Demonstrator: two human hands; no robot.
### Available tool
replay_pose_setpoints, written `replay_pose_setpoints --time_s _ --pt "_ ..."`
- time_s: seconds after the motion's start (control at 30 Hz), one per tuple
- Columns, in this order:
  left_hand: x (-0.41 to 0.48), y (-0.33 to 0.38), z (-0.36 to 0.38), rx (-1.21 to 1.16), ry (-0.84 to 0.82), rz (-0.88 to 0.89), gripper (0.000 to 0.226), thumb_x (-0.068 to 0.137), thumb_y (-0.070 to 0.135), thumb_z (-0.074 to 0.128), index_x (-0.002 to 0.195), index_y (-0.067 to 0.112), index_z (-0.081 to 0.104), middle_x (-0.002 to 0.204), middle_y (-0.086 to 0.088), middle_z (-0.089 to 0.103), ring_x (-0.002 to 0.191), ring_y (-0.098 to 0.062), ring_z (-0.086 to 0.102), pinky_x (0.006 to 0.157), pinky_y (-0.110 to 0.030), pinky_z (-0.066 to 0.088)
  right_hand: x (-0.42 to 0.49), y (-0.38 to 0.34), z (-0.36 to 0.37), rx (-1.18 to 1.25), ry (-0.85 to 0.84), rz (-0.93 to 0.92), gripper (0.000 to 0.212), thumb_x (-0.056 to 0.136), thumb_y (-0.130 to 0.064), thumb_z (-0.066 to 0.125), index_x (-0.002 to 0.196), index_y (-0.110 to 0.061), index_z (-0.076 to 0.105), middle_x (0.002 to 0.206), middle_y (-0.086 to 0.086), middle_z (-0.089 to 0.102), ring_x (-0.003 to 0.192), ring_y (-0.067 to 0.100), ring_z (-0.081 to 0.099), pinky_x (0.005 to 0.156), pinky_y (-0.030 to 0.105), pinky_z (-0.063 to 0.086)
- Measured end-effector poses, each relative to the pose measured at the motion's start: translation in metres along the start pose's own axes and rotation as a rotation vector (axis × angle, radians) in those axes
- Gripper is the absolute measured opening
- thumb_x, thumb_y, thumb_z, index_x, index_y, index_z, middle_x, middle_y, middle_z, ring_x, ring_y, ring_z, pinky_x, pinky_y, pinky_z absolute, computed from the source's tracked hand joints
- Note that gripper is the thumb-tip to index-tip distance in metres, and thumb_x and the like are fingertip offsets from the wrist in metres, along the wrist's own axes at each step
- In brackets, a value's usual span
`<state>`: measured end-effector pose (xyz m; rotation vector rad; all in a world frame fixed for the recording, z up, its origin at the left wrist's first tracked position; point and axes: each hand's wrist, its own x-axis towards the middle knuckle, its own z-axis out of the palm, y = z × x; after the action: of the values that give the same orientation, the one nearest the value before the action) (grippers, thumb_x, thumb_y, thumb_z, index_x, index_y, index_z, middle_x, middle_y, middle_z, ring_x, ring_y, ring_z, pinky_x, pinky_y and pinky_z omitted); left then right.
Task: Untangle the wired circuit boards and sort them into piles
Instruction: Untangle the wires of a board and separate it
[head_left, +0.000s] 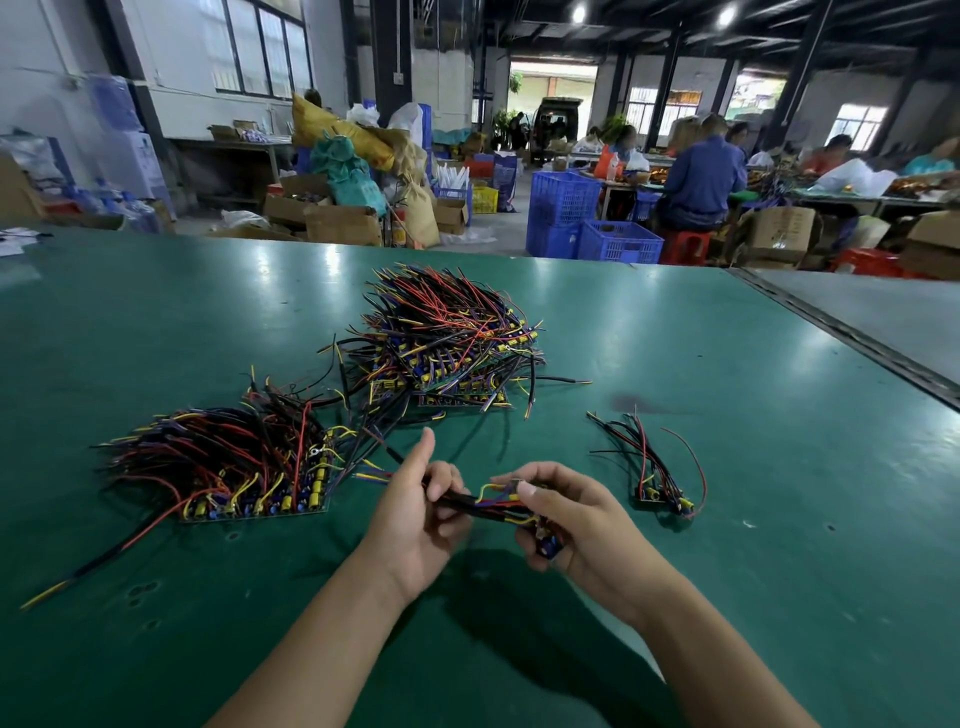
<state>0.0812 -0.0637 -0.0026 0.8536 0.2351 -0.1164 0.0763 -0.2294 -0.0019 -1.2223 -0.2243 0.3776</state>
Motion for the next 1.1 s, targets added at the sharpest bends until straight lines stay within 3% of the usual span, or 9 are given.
replay_pose_setpoints --time_s 0.17,0.3,0.4,0.5,0.63,0.77,0.9,0.97,1.1 --pt "-0.001 0.001 -0.003 0.009 -0.017 -0.072 0.066 0.097 0.047 0.044 0.038 0.02 0.031 0.056 0.002 0.033 0.041 -0.009 0.037 0.03 -0.017 0.024 -0.003 0.004 0.005 -0.039 -0.077 -0.002 0.033 0.082 -0.013 0.069 0.114 -0.01 0.064 0.097 0.007 0.067 0.052 0.016 0.043 0.044 0.022 0.034" --pt "0.0 0.004 -0.009 0.084 -0.065 -0.176 0.065 0.094 0.042 0.049 0.036 0.021 0.028 0.051 0.005 0.034 0.037 -0.007 0.034 0.029 -0.017 0.022 -0.003 0.008 0.007 -0.155 -0.119 -0.042 0.015 0.082 -0.021 0.068 0.094 -0.014 0.067 0.073 0.002 0.056 0.05 0.01 0.038 0.046 0.021 0.03" --pt "0.0 0.004 -0.011 0.091 -0.124 -0.228 0.059 0.083 0.034 0.059 0.034 0.021 0.03 0.049 0.004 0.034 0.038 -0.008 0.036 0.028 -0.017 0.021 -0.001 0.007 0.005 -0.165 -0.092 -0.006 0.016 0.081 -0.021 0.075 0.086 -0.01 0.066 0.079 0.013 0.058 0.047 0.011 0.036 0.045 0.022 0.027" --pt "-0.001 0.002 -0.01 0.047 -0.129 -0.221 0.05 0.075 0.03 0.068 0.037 0.018 0.038 0.052 0.002 0.039 0.04 -0.008 0.042 0.029 -0.017 0.027 0.0 0.004 0.003 -0.13 -0.072 0.014 0.01 0.085 -0.017 0.064 0.087 -0.007 0.063 0.086 0.019 0.058 0.046 0.012 0.035 0.044 0.02 0.028" --pt "0.002 -0.002 -0.006 -0.079 -0.084 -0.187 0.015 0.063 0.021 0.075 0.064 0.007 0.071 0.069 -0.004 0.064 0.048 -0.009 0.052 0.043 -0.019 0.05 0.005 -0.003 -0.007 -0.033 0.121 -0.028 0.018 0.094 -0.004 0.053 0.087 -0.007 0.069 0.075 0.009 0.062 0.048 0.011 0.044 0.043 0.019 0.037" --pt "0.004 -0.005 -0.008 -0.092 -0.106 -0.177 0.022 0.066 0.019 0.072 0.085 0.006 0.071 0.077 -0.006 0.068 0.059 -0.014 0.06 0.052 -0.024 0.054 0.012 -0.013 -0.029 -0.007 0.343 -0.203 0.019 0.097 -0.003 0.05 0.095 -0.003 0.069 0.076 0.01 0.071 0.052 0.015 0.053 0.048 0.021 0.042" --pt "0.004 -0.009 -0.008 0.001 -0.084 -0.211 0.015 0.07 0.021 0.07 0.075 0.01 0.077 0.078 -0.004 0.069 0.059 -0.014 0.059 0.053 -0.024 0.052 0.015 -0.025 -0.067 -0.458 0.656 -0.47 0.016 0.097 -0.01 0.056 0.095 -0.015 0.071 0.071 -0.006 0.073 0.057 0.009 0.056 0.053 0.02 0.045" --pt "0.003 -0.01 -0.006 0.031 -0.089 -0.232 0.013 0.071 0.02 0.069 0.071 0.01 0.077 0.076 -0.003 0.068 0.057 -0.013 0.058 0.053 -0.024 0.051 0.013 -0.03 -0.087 -0.658 0.791 -0.539 0.012 0.095 -0.016 0.06 0.096 -0.023 0.07 0.073 -0.01 0.071 0.066 0.012 0.061 0.065 0.024 0.049" --pt "0.0 -0.01 -0.006 0.038 -0.088 -0.239 0.013 0.073 0.019 0.067 0.071 0.01 0.076 0.074 -0.003 0.066 0.058 -0.014 0.056 0.057 -0.025 0.048 0.011 -0.028 -0.111 -0.931 0.901 -0.536 0.017 0.095 -0.02 0.06 0.108 -0.017 0.071 0.079 0.0 0.072 0.077 0.024 0.067 0.066 0.011 0.041"
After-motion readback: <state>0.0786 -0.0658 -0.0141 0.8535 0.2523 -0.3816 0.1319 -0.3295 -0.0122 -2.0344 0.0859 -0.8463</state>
